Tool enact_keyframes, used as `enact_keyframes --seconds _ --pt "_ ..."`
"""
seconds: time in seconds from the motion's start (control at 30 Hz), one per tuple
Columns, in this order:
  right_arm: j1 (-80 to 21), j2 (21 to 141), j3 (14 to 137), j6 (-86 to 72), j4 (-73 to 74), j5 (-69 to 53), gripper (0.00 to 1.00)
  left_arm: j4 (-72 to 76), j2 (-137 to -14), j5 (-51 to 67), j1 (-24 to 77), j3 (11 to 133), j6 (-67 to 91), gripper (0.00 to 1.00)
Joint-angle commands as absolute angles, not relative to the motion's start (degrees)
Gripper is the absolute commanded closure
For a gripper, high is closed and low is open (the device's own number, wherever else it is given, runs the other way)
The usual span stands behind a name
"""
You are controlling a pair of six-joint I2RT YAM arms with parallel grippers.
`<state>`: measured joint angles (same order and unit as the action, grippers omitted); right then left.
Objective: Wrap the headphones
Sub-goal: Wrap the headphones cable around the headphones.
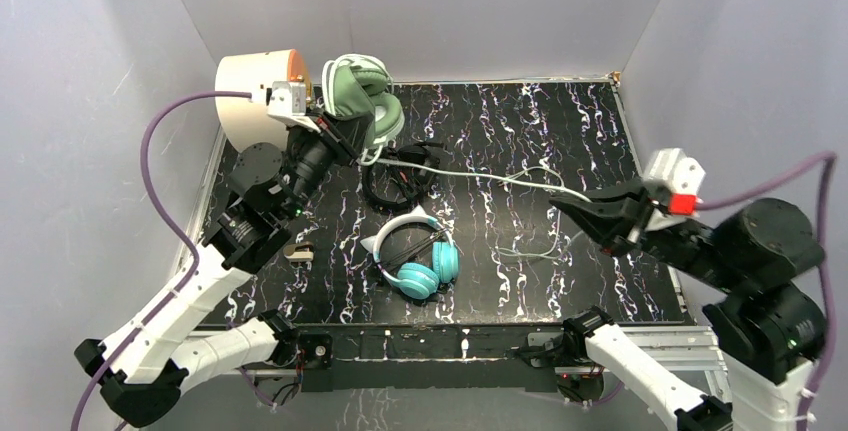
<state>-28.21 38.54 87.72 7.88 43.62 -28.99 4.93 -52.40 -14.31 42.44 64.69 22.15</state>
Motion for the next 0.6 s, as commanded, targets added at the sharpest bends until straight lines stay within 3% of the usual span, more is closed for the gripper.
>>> enact_keyframes --seconds 0.0,0.33,0.43,0.57 --pt "-28.2 38.8 96.1 7.9 41.8 -27.3 1.0 7.1 -53.1 -14.2 42.3 70.2 19.2 1.0" --pt "-28.1 54.2 105.4 8.3 43.5 -1.4 1.0 -11.1 -56.3 22.1 42.3 75.6 20.6 1.0" --pt "-28.1 57.5 108.2 7.4 41.9 8.0 1.0 -9.4 -54.1 31.0 42.3 73.1 23.8 1.0" --pt "-28.1 60.6 108.2 6.5 38.4 9.8 1.0 -1.1 -51.6 40.9 42.2 69.0 31.0 1.0"
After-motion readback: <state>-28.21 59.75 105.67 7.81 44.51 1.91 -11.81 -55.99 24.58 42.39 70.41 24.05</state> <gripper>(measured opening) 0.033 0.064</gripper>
